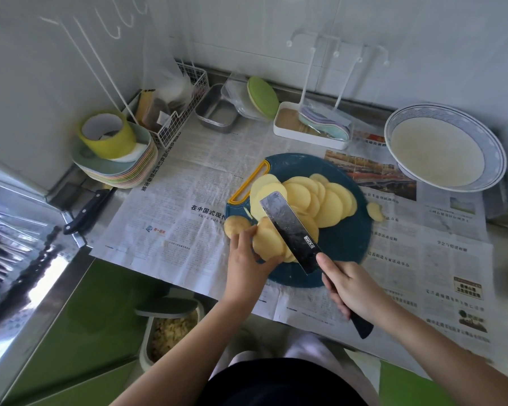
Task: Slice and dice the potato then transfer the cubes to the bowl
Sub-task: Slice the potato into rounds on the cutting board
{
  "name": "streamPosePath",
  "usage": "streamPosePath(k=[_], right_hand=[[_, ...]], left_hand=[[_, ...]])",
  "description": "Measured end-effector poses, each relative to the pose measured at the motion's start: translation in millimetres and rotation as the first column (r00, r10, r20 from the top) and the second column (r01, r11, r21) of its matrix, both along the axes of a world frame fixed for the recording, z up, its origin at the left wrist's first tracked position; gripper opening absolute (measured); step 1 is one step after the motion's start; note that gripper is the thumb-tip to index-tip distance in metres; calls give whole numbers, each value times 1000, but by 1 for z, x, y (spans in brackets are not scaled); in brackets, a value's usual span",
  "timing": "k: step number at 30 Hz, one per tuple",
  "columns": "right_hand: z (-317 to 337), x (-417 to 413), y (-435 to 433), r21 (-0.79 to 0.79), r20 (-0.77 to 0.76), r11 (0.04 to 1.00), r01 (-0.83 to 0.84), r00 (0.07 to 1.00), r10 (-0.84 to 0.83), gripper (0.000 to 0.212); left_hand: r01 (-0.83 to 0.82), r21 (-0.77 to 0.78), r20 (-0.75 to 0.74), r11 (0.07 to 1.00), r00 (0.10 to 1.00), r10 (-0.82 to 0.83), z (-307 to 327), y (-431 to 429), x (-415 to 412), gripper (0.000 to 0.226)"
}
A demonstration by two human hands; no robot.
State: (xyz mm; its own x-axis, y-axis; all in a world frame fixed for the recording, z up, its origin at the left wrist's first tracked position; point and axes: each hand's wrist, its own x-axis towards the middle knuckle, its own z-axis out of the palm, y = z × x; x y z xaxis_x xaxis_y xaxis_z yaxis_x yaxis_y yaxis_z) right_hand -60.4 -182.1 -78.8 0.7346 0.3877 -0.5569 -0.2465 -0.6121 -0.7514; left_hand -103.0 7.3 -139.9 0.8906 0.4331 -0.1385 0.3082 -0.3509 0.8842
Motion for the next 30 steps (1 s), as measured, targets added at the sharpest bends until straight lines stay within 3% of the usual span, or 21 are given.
streamPosePath(k=[6, 10, 13, 16, 21, 26, 30], right_hand=[[-8, 2, 6, 12, 9, 1000, 28, 1000, -29, 60], [-8, 10, 8, 12, 2, 999, 40, 999, -40, 60], [-6, 16, 8, 25, -34, 999, 36, 999, -36, 60], [-4, 19, 8, 27, -57, 999, 25, 998, -24, 59], [1, 22, 6, 67, -83, 997, 41, 996, -35, 58], [10, 25, 4, 86, -26, 996, 36, 999, -34, 57], [15, 27, 9, 101, 8, 994, 50, 999, -51, 57]], left_hand=[[-23, -43, -58, 999, 998, 21, 3, 2, -3, 71], [-164, -205, -133, 965, 981, 139, 4, 9, -2, 36], [-144, -227, -285, 963, 956, 75, 4, 23, 4, 32], [-110, -254, -305, 961, 952, 28, 6, 27, 6, 34], [-36, -54, -251, 998, 968, 21, 8, 25, 7, 35], [-127, 77, -135, 989, 981, 137, 18, 43, 14, 39], [154, 156, -186, 976, 975, -124, 16, 77, 34, 53]])
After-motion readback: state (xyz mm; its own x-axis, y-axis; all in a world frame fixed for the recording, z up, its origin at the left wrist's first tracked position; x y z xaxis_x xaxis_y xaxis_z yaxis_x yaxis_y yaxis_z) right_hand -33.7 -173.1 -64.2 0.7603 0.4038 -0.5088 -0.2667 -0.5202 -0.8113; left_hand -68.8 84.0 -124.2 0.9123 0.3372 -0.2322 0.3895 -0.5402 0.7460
